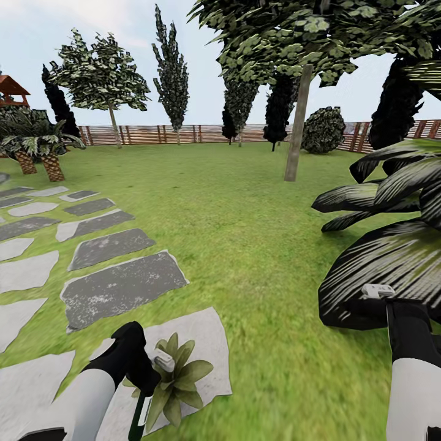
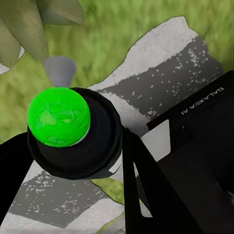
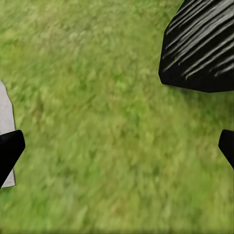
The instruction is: Pick up the pesticide atomizer in the garden and spray insectifuge to fully cover both potted plants in the garden.
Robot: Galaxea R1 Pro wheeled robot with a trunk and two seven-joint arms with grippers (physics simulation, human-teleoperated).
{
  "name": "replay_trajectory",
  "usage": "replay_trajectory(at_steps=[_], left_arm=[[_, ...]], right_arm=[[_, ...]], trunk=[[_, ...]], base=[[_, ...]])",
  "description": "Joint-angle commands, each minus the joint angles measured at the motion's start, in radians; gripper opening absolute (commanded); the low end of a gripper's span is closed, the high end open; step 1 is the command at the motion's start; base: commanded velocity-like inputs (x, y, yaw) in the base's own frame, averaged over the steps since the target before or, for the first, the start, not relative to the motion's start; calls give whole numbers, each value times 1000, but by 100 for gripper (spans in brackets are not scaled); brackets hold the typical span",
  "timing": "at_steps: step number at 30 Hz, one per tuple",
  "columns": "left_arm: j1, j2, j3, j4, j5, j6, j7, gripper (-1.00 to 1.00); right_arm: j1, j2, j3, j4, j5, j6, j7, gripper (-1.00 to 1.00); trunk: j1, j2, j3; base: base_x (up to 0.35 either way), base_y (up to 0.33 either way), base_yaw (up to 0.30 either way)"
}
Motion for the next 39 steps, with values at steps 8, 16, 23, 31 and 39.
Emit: replay_trajectory(at_steps=[8,16,23,31,39], left_arm=[[-1,-2,5,-4,-10,6,-8,-100],[-1,-4,3,-8,-10,6,-8,-100],[-1,-13,6,-6,-14,3,-7,-100],[-1,-13,4,-5,-15,3,-7,-100],[-1,-14,5,-5,-15,3,-8,-100]], right_arm=[[-1,0,0,-1,10,1,10,100],[-1,-1,-1,-4,9,2,11,100],[-1,-2,0,-6,10,2,10,100],[-1,-1,0,-7,10,2,10,100],[-1,-1,-1,-7,10,1,11,100]], trunk=[[0,-1,-9],[11,-22,-18],[23,-43,-29],[23,-43,-29],[50,-92,-52]], base=[[0,0,0],[0,0,0],[0,0,0],[0,0,0],[0,0,1]])
